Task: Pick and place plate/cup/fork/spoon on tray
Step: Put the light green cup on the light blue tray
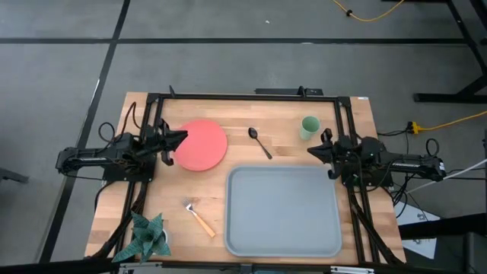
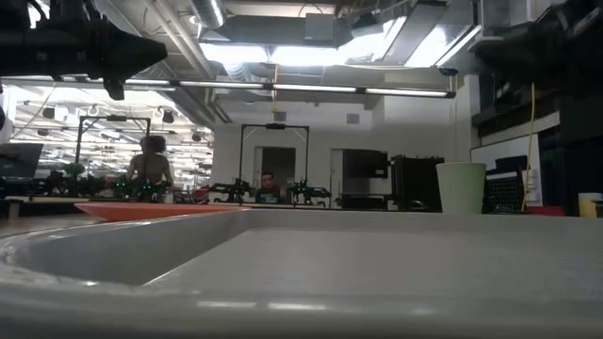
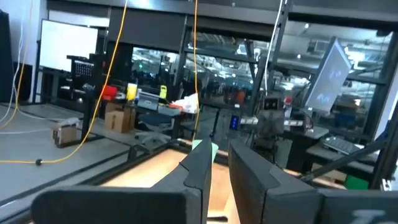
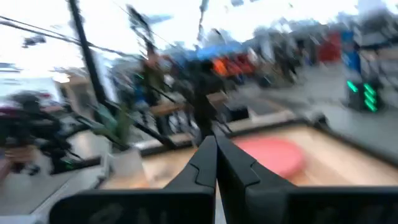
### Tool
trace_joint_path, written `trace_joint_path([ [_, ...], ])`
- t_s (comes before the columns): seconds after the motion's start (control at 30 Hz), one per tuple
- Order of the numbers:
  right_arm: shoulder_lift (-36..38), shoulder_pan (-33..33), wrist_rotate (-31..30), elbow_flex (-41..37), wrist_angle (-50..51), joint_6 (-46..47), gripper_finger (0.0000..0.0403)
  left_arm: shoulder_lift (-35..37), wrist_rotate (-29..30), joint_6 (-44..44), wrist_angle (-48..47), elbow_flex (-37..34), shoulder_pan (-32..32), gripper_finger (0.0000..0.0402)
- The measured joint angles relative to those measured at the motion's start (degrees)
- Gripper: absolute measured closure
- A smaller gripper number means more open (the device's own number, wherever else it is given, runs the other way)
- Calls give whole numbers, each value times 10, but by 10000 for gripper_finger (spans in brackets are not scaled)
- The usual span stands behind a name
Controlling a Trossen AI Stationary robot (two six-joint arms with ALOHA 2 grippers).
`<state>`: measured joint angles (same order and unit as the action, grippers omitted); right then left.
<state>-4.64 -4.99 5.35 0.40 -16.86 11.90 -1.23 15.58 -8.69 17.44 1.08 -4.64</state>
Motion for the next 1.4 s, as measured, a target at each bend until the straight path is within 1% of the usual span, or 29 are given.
trace_joint_path([
  [0.07, 0, 0, 17, 0, -40, -27, 397, -1, 0, 0, 0, 0, 0, 354],
  [0.17, 0, 0, 19, 0, -89, -91, 397, -3, 3, 3, -4, 0, 0, 354],
  [0.3, 0, 0, 37, 0, -95, -164, 393, -3, 5, 18, -4, 0, 0, 354],
  [0.4, 0, 0, 16, 0, -95, -197, 389, -3, 9, 58, -4, 0, 0, 354],
  [0.47, 0, 0, -1, 0, -95, -197, 388, -3, 9, 81, -4, 0, 0, 354],
  [0.6, 0, 0, -3, 0, -95, -200, 387, -3, -3, 116, -4, 0, 0, 354],
  [0.87, 0, 0, -3, 0, -93, -193, 387, -3, -11, 105, -3, 0, 0, 354],
  [0.93, 0, 0, -3, 0, -87, -170, 386, -3, -11, 105, -3, 0, 0, 351],
  [1.03, 0, 0, -2, 0, -77, -136, 386, -3, -4, 105, -3, 0, 0, 341],
  [1.1, 0, 0, -2, 0, -74, -137, 386, -3, 7, 105, -3, 0, 0, 332],
  [1.23, 0, 0, -11, 0, -75, -160, 386, -3, 26, 107, -2, 0, 0, 314],
  [1.4, 0, 0, -12, 0, -79, -185, 379, -3, 28, 107, -2, 0, 0, 298],
])
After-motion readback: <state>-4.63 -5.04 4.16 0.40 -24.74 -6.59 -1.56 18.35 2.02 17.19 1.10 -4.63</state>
